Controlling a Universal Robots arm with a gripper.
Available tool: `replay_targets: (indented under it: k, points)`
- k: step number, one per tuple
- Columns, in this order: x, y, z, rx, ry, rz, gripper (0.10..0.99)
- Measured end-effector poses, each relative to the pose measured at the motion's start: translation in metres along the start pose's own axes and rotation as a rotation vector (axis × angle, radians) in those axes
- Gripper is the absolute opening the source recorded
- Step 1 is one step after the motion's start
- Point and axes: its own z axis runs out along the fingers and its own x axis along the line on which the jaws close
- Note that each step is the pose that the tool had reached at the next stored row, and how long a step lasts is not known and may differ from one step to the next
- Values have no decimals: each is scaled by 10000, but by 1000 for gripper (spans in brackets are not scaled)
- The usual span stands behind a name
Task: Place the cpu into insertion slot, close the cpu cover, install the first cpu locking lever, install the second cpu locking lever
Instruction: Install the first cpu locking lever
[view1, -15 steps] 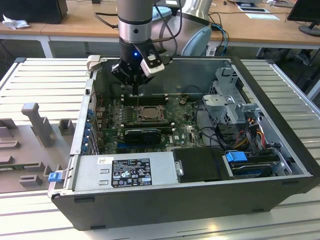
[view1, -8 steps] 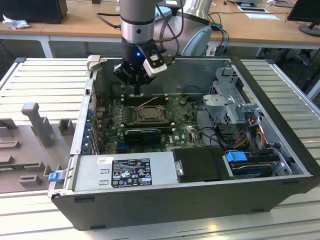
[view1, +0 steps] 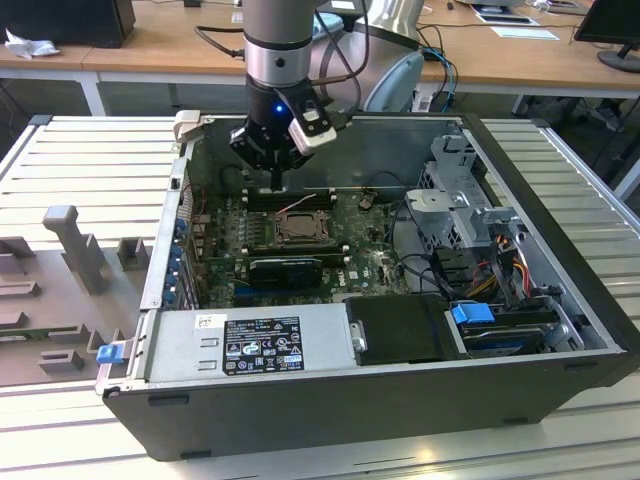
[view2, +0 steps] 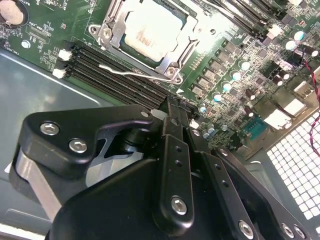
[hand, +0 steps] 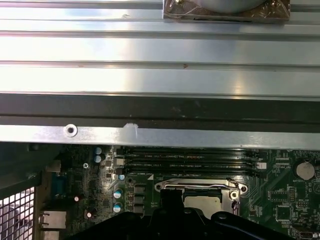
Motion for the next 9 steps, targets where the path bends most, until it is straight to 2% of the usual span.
replay_targets:
  k: [9]
  points:
    - [-40,-1,0,-18,0,1,106]
